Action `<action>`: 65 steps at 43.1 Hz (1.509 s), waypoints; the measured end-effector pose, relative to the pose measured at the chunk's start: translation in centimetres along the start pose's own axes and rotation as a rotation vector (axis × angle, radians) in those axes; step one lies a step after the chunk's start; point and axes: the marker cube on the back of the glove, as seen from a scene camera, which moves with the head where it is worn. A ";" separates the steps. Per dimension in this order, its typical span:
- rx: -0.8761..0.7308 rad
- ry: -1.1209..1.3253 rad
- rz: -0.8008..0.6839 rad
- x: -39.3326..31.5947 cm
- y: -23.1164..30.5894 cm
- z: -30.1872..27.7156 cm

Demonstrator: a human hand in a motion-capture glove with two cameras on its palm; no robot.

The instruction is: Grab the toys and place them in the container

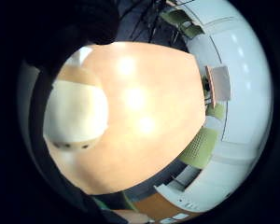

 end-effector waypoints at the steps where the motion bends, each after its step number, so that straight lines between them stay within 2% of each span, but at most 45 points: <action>1: -0.007 0.000 0.003 0.1 0.0 0.4; 27: -0.191 0.043 0.027 1.1 -0.2 6.9; 51: -0.058 0.072 0.103 1.0 0.0 5.8; 58: -0.086 0.047 0.149 0.9 0.4 5.7; 65: -0.076 -0.006 0.120 -0.6 2.8 3.6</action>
